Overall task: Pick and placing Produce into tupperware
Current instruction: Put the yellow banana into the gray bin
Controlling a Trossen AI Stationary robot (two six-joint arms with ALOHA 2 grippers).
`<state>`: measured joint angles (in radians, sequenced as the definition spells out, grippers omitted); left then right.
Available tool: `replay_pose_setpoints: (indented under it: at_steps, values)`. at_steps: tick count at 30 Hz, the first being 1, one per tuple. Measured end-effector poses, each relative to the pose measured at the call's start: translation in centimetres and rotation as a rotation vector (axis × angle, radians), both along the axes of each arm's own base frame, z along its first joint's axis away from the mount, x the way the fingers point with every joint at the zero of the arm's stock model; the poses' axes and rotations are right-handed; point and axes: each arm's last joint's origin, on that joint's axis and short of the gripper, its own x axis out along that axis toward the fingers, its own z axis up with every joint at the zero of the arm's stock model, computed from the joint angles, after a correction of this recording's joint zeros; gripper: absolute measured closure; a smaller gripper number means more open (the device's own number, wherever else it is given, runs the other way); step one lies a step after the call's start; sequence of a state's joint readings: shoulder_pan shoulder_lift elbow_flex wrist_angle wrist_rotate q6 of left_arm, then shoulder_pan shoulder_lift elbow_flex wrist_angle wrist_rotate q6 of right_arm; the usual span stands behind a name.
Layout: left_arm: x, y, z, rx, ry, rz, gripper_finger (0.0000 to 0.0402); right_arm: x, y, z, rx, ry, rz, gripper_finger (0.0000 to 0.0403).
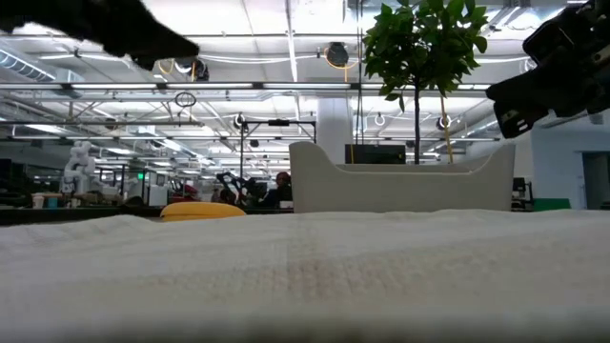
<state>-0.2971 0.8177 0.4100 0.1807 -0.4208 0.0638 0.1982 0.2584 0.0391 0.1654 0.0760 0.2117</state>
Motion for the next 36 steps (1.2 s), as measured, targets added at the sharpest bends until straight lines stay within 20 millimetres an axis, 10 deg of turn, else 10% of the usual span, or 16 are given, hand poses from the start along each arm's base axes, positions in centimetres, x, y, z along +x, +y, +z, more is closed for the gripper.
replay_pose_setpoints:
  at_steps: [13, 36]
  values:
    - [-2.6, 1.1, -5.8, 0.002, -0.076, 0.010, 0.0401, -0.1, 0.0, 0.8, -0.075, -0.096, 0.001, 0.0403]
    - [-2.8, 1.0, -6.4, -0.001, -0.040, -0.055, 0.0401, -0.1, 0.0, 0.5, -0.050, -0.063, 0.004, 0.0403]
